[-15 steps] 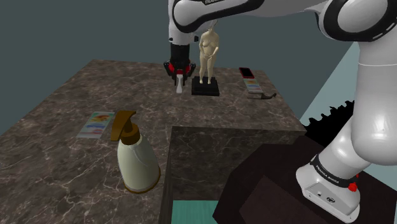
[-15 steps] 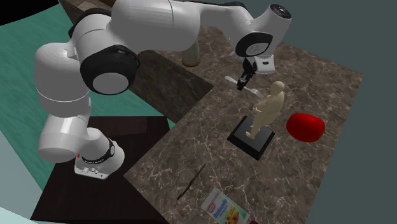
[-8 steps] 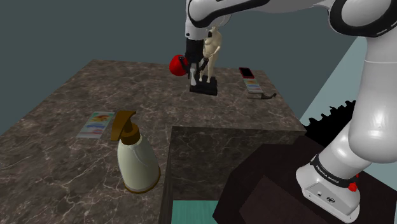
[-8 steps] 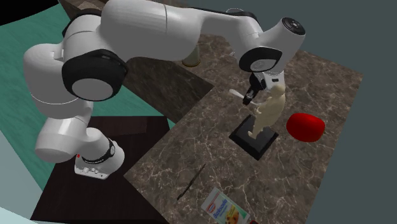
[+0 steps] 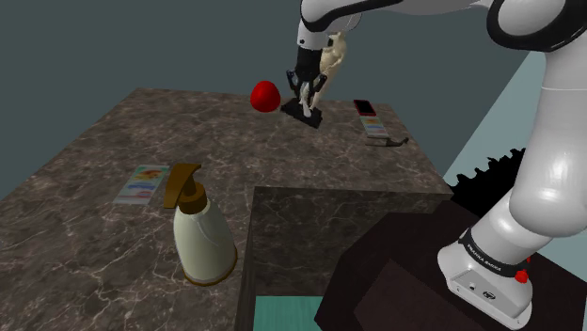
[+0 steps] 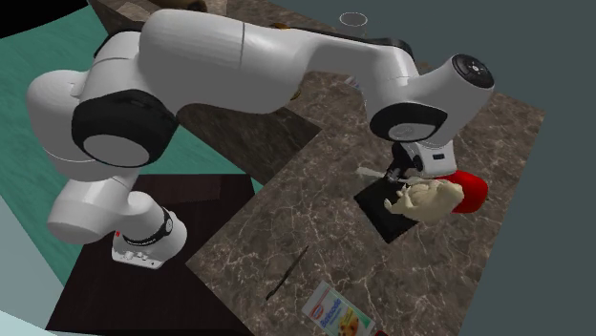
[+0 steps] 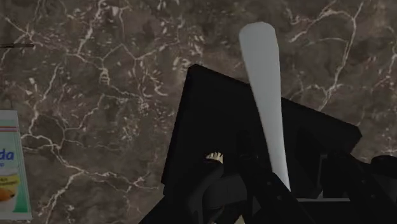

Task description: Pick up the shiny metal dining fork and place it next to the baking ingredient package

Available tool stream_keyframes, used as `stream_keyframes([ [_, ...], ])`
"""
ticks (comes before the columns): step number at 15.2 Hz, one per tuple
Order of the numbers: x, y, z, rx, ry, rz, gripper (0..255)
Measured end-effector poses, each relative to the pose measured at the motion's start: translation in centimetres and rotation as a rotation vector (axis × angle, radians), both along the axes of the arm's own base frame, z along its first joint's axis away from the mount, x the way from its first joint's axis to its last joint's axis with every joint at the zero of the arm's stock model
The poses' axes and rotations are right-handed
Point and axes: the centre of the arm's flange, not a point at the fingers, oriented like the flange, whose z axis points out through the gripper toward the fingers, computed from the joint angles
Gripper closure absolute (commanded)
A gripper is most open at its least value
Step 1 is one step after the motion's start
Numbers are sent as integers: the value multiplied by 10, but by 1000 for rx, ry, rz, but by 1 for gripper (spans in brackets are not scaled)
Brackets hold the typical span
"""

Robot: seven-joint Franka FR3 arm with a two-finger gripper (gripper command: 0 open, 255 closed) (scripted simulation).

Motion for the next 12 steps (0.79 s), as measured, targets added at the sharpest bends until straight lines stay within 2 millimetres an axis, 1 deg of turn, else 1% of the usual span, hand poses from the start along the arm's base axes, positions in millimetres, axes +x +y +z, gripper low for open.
stream_keyframes([
  [3, -1, -45, -11, -3, 38, -3, 255],
  [5, -5, -72, -12, -4, 46, -7, 255],
  [6, -1, -87, -14, -4, 47, -7, 255],
  [8, 1, -113, -12, -5, 48, -8, 255],
  [9, 6, -125, -12, -5, 49, -8, 255],
  [11, 6, -150, -9, -2, 46, -3, 255],
  [12, 9, -165, -10, -4, 47, -5, 255],
])
